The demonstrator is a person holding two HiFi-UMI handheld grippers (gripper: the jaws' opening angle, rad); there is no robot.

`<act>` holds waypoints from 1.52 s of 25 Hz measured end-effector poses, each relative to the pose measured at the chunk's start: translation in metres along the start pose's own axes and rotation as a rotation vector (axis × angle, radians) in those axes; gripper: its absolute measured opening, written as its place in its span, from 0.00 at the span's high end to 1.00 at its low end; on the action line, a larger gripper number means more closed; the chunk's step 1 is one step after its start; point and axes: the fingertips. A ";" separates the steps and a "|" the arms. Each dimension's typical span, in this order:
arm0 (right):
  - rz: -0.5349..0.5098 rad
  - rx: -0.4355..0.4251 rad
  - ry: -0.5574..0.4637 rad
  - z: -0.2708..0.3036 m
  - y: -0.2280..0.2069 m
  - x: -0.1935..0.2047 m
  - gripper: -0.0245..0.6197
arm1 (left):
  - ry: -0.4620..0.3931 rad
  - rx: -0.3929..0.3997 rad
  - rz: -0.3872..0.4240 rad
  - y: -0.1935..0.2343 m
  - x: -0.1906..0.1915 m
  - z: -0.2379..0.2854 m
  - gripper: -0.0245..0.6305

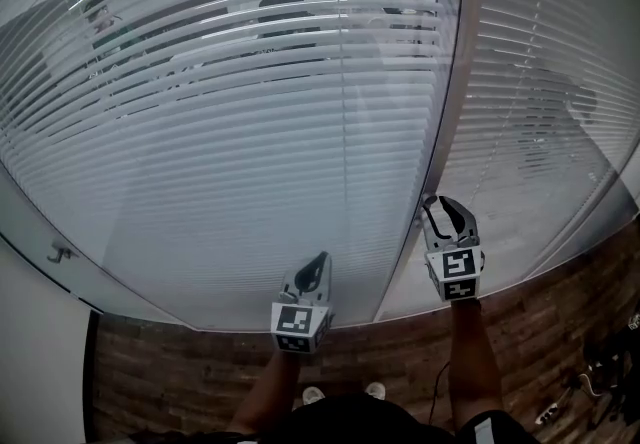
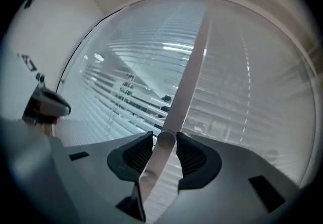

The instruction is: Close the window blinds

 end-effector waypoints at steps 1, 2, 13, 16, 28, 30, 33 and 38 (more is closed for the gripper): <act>0.072 0.002 -0.009 0.000 -0.002 0.000 0.76 | 0.005 0.003 0.005 -0.001 0.000 0.000 0.96; 0.128 0.005 -0.014 0.001 -0.004 0.000 0.76 | 0.009 0.005 0.008 -0.002 0.000 0.000 0.96; 0.406 0.052 -0.041 0.014 -0.012 0.010 0.75 | 0.001 -0.001 0.004 0.000 0.000 -0.003 0.96; 0.361 0.063 -0.032 0.014 -0.012 0.010 0.76 | 0.005 -0.011 0.004 0.003 0.002 -0.005 0.96; -0.071 0.061 0.064 0.016 -0.006 0.006 0.76 | 0.005 -0.009 -0.009 0.006 0.005 -0.004 0.96; -0.169 0.058 0.081 0.014 -0.002 -0.001 0.76 | 0.012 -0.005 0.001 0.007 0.009 -0.005 0.96; -0.330 0.057 0.109 0.013 0.002 -0.004 0.76 | 0.017 -0.005 0.009 0.008 0.011 -0.007 0.96; -0.651 0.039 0.141 0.017 0.003 0.009 0.76 | 0.009 -0.006 -0.008 0.006 0.005 -0.007 0.96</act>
Point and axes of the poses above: the fingertips, and each gripper's own axes: z forward along the fingers, y to its left, x out of its underside, and after that the axes turned 6 degrees about z, right-handed
